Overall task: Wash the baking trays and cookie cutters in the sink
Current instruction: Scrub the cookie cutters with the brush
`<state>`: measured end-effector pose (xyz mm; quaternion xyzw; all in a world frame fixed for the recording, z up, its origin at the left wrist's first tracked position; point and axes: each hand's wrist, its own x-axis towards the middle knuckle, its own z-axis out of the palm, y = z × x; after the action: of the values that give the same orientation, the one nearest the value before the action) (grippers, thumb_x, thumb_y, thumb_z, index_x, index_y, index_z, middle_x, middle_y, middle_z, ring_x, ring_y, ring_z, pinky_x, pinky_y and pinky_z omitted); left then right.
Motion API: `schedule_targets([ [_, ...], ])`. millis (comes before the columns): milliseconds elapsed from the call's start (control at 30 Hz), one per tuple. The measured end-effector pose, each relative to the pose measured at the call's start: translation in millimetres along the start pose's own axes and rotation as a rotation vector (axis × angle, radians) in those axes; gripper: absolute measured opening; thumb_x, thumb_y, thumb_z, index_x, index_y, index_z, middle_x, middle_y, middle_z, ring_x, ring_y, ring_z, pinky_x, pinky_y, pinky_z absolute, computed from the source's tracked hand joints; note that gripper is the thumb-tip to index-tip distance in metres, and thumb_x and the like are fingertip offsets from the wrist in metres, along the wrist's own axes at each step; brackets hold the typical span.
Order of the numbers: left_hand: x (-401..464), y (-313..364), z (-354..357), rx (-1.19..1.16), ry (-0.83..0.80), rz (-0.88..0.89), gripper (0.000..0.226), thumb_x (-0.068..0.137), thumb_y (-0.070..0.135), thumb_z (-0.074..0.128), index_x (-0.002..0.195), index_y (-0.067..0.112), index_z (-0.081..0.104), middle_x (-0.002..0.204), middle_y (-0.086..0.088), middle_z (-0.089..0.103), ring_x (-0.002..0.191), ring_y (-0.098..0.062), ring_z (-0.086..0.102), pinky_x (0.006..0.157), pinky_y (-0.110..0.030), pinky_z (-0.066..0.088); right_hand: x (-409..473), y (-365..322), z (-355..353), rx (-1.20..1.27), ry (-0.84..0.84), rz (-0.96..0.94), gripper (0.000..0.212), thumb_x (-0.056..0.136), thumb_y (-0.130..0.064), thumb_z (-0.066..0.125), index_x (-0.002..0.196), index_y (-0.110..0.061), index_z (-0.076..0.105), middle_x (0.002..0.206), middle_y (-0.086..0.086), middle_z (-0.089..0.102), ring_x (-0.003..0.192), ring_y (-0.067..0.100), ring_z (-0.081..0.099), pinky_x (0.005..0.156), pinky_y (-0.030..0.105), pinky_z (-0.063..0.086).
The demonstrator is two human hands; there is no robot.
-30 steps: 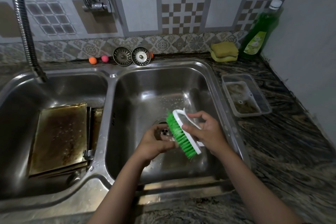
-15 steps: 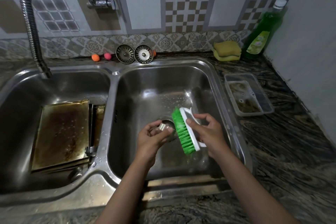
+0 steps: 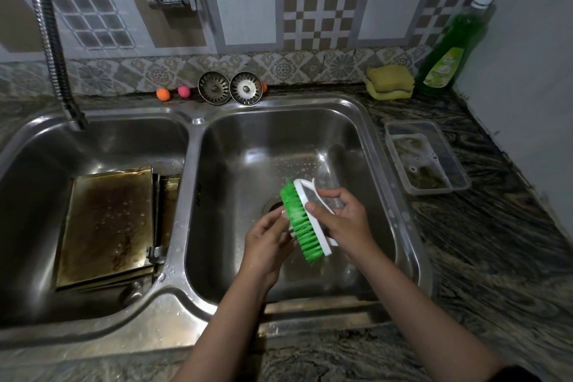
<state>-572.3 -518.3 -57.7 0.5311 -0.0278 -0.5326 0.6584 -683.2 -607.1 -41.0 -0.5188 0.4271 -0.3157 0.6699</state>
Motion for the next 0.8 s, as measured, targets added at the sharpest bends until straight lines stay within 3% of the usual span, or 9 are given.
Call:
schedule_targets([
  [133, -1, -2, -4, 0.045, -0.013, -0.025, 0.015, 0.09, 0.011, 0.059, 0.102, 0.014, 0.068, 0.089, -0.004, 0.073, 0.08, -0.018, 0.068, 0.078, -0.035, 0.051, 15, 9, -5, -0.275, 0.117, -0.064, 0.031, 0.067, -0.019, 0.085, 0.092, -0.018, 0.066, 0.093, -0.002, 0.067, 0.08, 0.007, 0.063, 0.063, 0.009, 0.048],
  [167, 0, -2, -3, 0.031, -0.009, -0.039, 0.014, 0.09, 0.01, 0.059, 0.1, 0.015, 0.068, 0.087, -0.002, 0.073, 0.08, -0.018, 0.068, 0.079, -0.035, 0.051, 17, 7, -6, -0.295, 0.14, -0.076, 0.031, 0.066, -0.02, 0.086, 0.091, -0.019, 0.066, 0.09, -0.005, 0.066, 0.079, 0.005, 0.061, 0.061, 0.007, 0.046],
  [200, 1, -1, -2, 0.014, -0.001, -0.048, 0.014, 0.09, 0.01, 0.058, 0.1, 0.015, 0.067, 0.086, -0.002, 0.073, 0.08, -0.018, 0.067, 0.082, -0.036, 0.051, 19, 6, -7, -0.268, 0.145, -0.088, 0.031, 0.066, -0.021, 0.086, 0.09, -0.02, 0.066, 0.089, -0.005, 0.066, 0.078, 0.007, 0.063, 0.063, 0.009, 0.048],
  [300, 9, 4, -1, -0.032, 0.023, -0.056, 0.015, 0.09, 0.009, 0.057, 0.102, 0.013, 0.066, 0.088, -0.006, 0.071, 0.077, -0.018, 0.067, 0.079, -0.034, 0.052, 14, 0, -2, -0.069, 0.046, -0.065, 0.032, 0.067, -0.015, 0.085, 0.091, -0.019, 0.065, 0.091, 0.013, 0.071, 0.08, 0.024, 0.071, 0.069, 0.035, 0.059],
  [367, 13, 7, -4, -0.074, 0.012, -0.065, 0.024, 0.089, 0.008, 0.057, 0.112, 0.006, 0.062, 0.097, -0.012, 0.067, 0.078, -0.018, 0.067, 0.075, -0.031, 0.056, 9, 1, 2, -0.134, -0.01, -0.131, 0.03, 0.069, -0.011, 0.083, 0.091, -0.017, 0.064, 0.093, 0.012, 0.071, 0.079, 0.02, 0.07, 0.068, 0.033, 0.059],
  [433, 13, 7, -9, -0.087, -0.006, -0.079, 0.032, 0.09, 0.006, 0.055, 0.121, 0.003, 0.058, 0.105, -0.014, 0.065, 0.083, -0.018, 0.066, 0.077, -0.029, 0.057, 10, 4, 3, -0.259, 0.017, -0.172, 0.031, 0.068, -0.015, 0.084, 0.091, -0.019, 0.065, 0.096, 0.003, 0.069, 0.081, 0.013, 0.066, 0.068, 0.022, 0.055],
  [567, -1, 9, -15, -0.06, -0.043, -0.094, 0.029, 0.09, 0.01, 0.055, 0.119, 0.009, 0.061, 0.114, -0.014, 0.065, 0.098, -0.023, 0.062, 0.098, -0.038, 0.046, 24, 4, 2, -0.496, 0.061, -0.165, 0.037, 0.066, -0.032, 0.086, 0.094, -0.024, 0.063, 0.101, -0.002, 0.063, 0.087, 0.012, 0.06, 0.066, 0.023, 0.046],
  [700, -29, 37, -31, -0.049, 0.023, 0.046, 0.02, 0.087, 0.005, 0.057, 0.102, 0.014, 0.066, 0.094, -0.006, 0.07, 0.082, -0.018, 0.066, 0.078, -0.029, 0.053, 29, -5, 16, -0.466, 0.062, -0.209, 0.038, 0.062, -0.039, 0.086, 0.092, -0.031, 0.064, 0.101, -0.008, 0.065, 0.09, 0.012, 0.063, 0.073, 0.031, 0.053],
  [800, -60, 69, -69, 0.193, 0.192, 0.266, 0.024, 0.085, 0.005, 0.062, 0.106, 0.017, 0.067, 0.096, -0.002, 0.07, 0.085, -0.016, 0.067, 0.066, -0.02, 0.056, 24, -3, 23, -0.472, 0.025, -0.225, 0.041, 0.061, -0.04, 0.087, 0.095, -0.029, 0.065, 0.104, -0.007, 0.066, 0.094, 0.015, 0.064, 0.077, 0.035, 0.055],
])
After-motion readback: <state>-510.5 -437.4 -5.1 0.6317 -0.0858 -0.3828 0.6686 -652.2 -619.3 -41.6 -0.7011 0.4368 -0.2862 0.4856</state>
